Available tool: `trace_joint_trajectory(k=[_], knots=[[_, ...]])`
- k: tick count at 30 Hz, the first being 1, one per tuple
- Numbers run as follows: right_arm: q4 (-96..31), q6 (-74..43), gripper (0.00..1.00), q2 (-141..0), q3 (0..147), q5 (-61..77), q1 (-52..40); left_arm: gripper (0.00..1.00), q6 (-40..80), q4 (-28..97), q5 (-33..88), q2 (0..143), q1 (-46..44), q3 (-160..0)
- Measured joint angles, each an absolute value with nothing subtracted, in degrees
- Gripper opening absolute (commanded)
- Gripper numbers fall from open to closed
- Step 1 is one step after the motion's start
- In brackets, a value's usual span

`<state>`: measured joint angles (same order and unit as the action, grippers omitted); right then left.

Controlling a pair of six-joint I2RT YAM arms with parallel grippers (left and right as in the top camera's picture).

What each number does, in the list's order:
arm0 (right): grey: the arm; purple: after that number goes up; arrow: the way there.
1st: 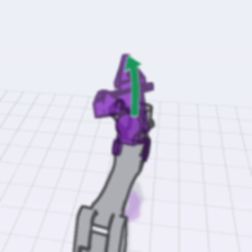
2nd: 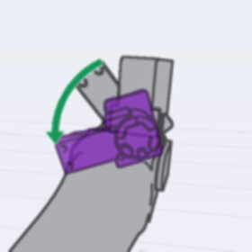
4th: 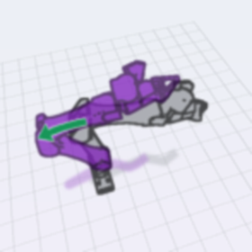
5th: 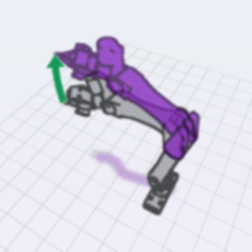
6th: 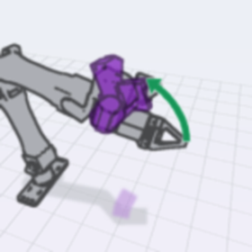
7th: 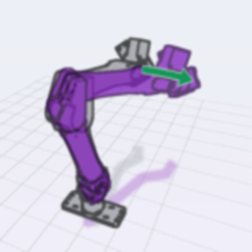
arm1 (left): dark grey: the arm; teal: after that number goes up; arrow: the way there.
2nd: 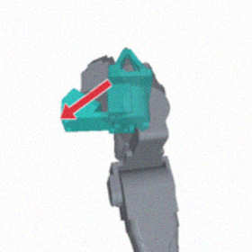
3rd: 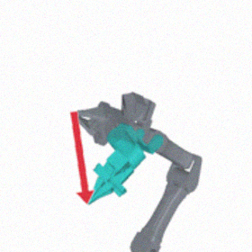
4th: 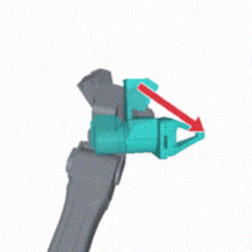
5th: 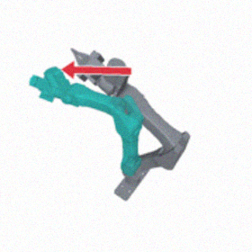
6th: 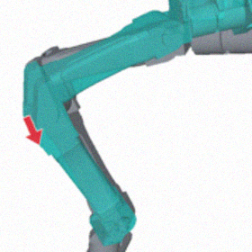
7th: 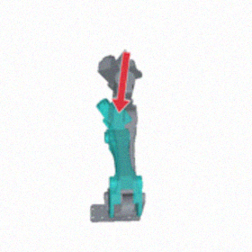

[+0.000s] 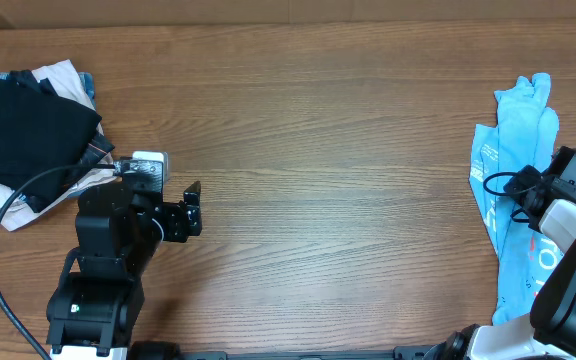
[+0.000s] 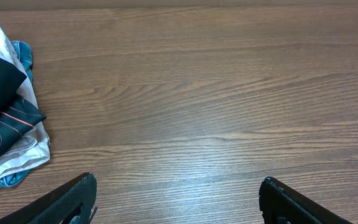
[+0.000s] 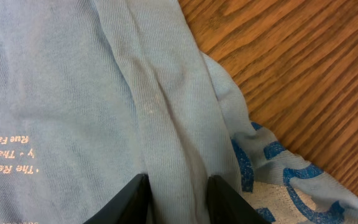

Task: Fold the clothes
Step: 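Drag the T-shirt with the right gripper to the table center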

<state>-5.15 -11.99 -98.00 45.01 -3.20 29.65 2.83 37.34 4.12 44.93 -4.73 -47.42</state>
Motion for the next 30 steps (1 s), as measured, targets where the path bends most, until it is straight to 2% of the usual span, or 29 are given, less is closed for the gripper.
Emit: trace_joint_trajectory(k=[19,24,30], knots=[[-4.7,-12.1,0.24,-97.9,46.4,-3.2,29.6,0.88,2.8,37.3,4.1,45.2,-4.7,-47.4],[-4.6,-12.1,0.04,-97.6,46.7,-3.1,29.6,0.88,2.8,37.3,4.1,45.3,-4.7,-47.4],[-4.7,-12.2,0.04,-97.4,46.8,-1.4,29.6,0.89,2.9,37.3,4.1,45.3,-4.7,-47.4]])
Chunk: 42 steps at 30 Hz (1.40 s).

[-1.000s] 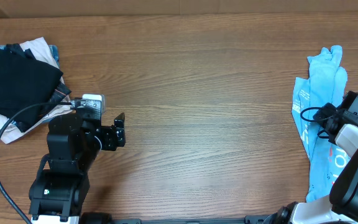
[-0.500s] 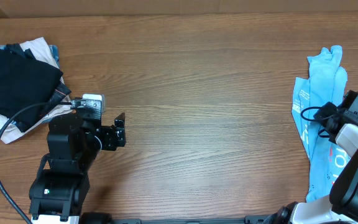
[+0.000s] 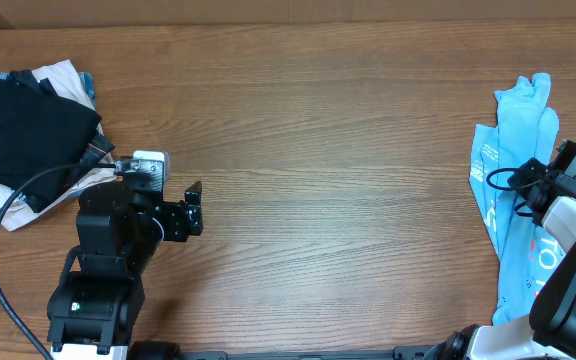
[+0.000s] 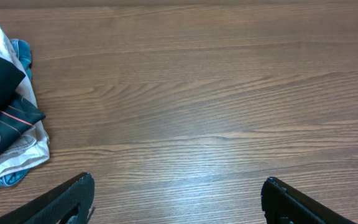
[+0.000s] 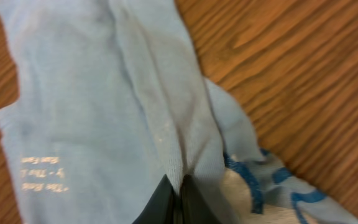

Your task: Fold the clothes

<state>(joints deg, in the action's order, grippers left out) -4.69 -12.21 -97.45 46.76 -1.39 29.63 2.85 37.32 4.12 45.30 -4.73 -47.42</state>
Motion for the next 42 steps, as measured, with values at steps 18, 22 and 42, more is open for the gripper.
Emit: trace_joint_trajectory(k=[18,22,42], knots=[[-3.4,-12.1,0.04,-94.7,62.5,14.2,-13.7,0.93,2.9,37.3,4.1,46.2,-4.7,-47.4],[7.5,-12.1,0.66,-94.7,62.8,6.1,-23.6,0.93,2.8,37.1,4.1,47.3,-4.7,-47.4],[-29.3,-12.1,1.0,-92.0,65.4,-9.5,-1.8,1.0,6.3,32.8,11.4,58.0,-8.1,-47.4]])
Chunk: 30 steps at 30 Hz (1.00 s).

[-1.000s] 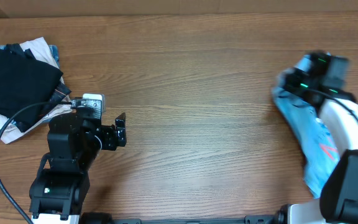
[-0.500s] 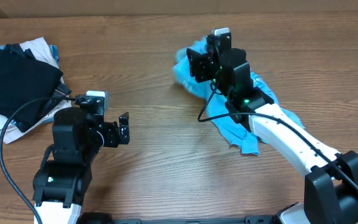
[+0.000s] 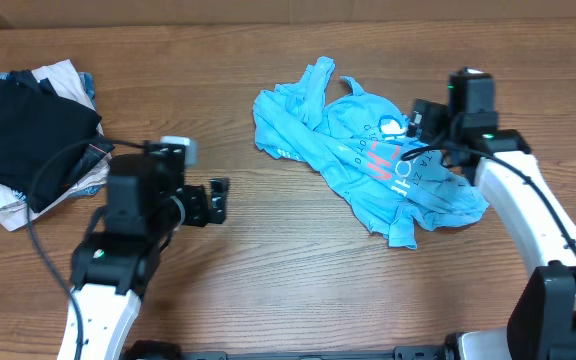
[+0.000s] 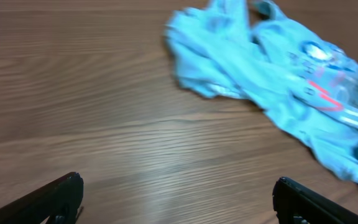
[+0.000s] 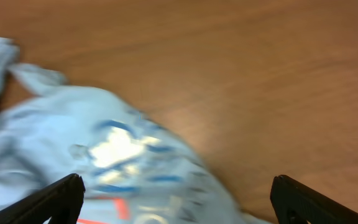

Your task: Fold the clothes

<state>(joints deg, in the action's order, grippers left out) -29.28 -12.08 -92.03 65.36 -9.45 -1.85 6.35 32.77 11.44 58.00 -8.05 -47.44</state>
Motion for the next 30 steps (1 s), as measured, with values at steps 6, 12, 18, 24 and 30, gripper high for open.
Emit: trace_joint_trajectory(k=[6,12,18,24,30], knots=[[-34.7,-12.1,1.0,-92.0,65.4,-8.3,6.4,1.0,11.7,21.4,12.4,68.8,-22.1,-48.1],[-37.1,-12.2,1.0,-92.0,65.4,-4.6,13.1,1.0,19.9,12.3,12.9,80.9,-32.1,-48.1],[-38.3,-12.2,1.0,-92.0,65.4,-1.9,15.8,1.0,27.8,-3.7,13.2,93.7,-39.9,-48.2],[-38.6,-12.2,1.0,-92.0,65.4,-1.3,15.8,1.0,38.1,-11.6,15.1,103.8,-43.0,-48.3],[-38.6,-12.2,1.0,-92.0,65.4,-1.2,15.8,0.87,44.5,-15.0,16.6,107.2,-45.1,-49.6]])
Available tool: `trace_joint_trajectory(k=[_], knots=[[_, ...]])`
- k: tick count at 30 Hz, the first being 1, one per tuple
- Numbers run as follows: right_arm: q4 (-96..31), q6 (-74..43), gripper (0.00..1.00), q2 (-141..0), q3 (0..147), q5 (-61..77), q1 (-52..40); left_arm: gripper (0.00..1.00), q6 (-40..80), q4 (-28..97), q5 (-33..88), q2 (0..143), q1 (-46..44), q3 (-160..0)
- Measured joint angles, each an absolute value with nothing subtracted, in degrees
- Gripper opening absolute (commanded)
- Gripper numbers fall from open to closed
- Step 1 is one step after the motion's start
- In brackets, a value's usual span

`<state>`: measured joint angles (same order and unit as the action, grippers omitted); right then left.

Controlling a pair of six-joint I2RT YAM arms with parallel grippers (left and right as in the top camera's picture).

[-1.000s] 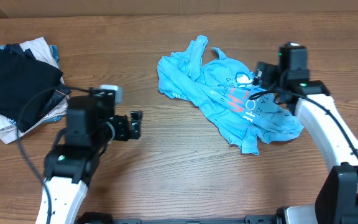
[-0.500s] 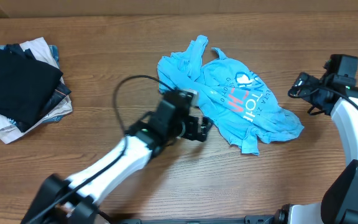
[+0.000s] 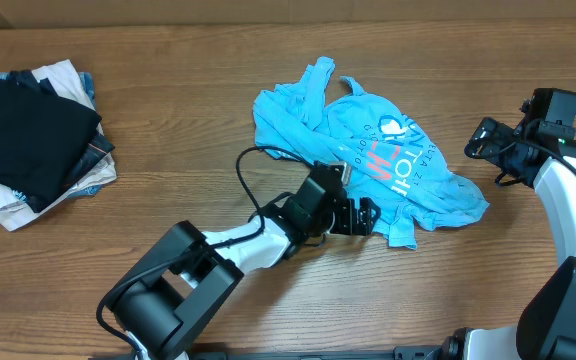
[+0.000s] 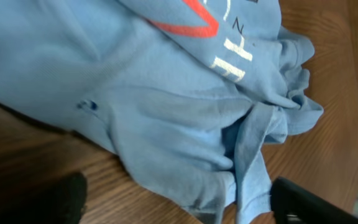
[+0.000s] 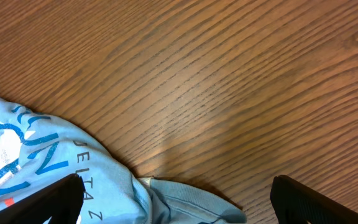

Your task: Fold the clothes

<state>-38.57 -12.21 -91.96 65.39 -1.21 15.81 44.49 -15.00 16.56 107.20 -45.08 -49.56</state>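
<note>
A crumpled light-blue T-shirt (image 3: 368, 160) with printed lettering lies in the middle of the wooden table. My left gripper (image 3: 366, 217) is open at the shirt's near edge. In the left wrist view the cloth (image 4: 166, 112) fills the frame, and a bunched hem lies between the dark fingers (image 4: 312, 202). My right gripper (image 3: 485, 152) is open just right of the shirt, holding nothing. The right wrist view shows the shirt's edge (image 5: 73, 168) low between the fingers (image 5: 39, 202), above bare wood.
A pile of other clothes (image 3: 28, 140), a dark garment on top of white and blue ones, lies at the table's far left. The table's back edge (image 3: 288, 22) runs along the top. The left arm's cable (image 3: 258, 165) loops beside the shirt.
My left gripper has moved from bare table left of the shirt to the shirt's near edge. My right gripper has gone from above the shirt to its right side. The shirt lies unchanged.
The shirt lay at the table's right edge with my right gripper open around a fold. Then the gripper was shut on that fold. Later the shirt lay crumpled mid-table, released, both grippers open. Now both grippers are open at its edges.
</note>
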Motion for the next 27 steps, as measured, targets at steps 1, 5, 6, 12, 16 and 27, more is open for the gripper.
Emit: trace_joint_trajectory(k=[1,5,6,12,16,27], knots=[[-38.6,-12.2,1.0,-92.0,65.4,-1.2,15.8,0.84,45.0,-15.0,16.6,107.5,-45.5,-49.7],[-38.7,-12.2,1.0,-92.0,65.4,-0.5,15.8,0.74,46.7,-15.4,16.9,108.2,-46.5,-49.9],[-38.6,-12.2,1.0,-92.0,65.4,-0.4,15.8,0.73,46.9,-15.3,17.0,108.3,-46.7,-49.9],[-38.6,-12.2,1.0,-92.0,65.4,-0.2,15.8,0.56,48.4,-15.8,14.3,108.7,-48.7,-49.9],[-38.7,-12.2,1.0,-92.0,65.4,-0.2,15.8,0.43,48.8,-16.9,12.8,108.8,-49.2,-49.9],[-38.9,-12.2,1.0,-92.0,65.4,-0.2,15.8,0.04,49.8,-18.3,11.0,111.5,-49.5,-49.9]])
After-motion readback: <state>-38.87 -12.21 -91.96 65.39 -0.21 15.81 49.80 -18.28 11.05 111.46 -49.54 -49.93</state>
